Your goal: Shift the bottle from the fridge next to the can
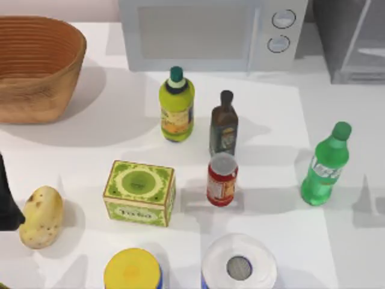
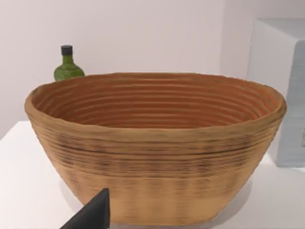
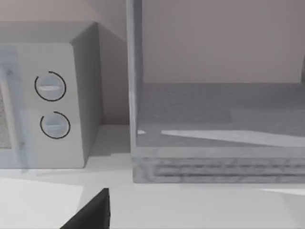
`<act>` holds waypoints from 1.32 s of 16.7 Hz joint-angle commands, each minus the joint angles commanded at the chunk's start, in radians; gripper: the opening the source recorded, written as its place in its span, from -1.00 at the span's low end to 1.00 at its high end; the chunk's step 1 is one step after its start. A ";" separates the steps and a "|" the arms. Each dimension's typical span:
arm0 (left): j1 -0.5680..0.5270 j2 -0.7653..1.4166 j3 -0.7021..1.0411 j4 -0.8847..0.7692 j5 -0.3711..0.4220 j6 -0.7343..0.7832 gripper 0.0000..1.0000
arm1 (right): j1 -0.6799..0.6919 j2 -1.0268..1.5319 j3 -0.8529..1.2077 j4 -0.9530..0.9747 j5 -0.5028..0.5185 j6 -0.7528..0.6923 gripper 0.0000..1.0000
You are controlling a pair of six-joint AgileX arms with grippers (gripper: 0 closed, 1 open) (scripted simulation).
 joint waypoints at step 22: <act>0.000 0.000 0.000 0.000 0.000 0.000 1.00 | -0.015 -0.578 0.458 -1.025 -0.014 -0.006 1.00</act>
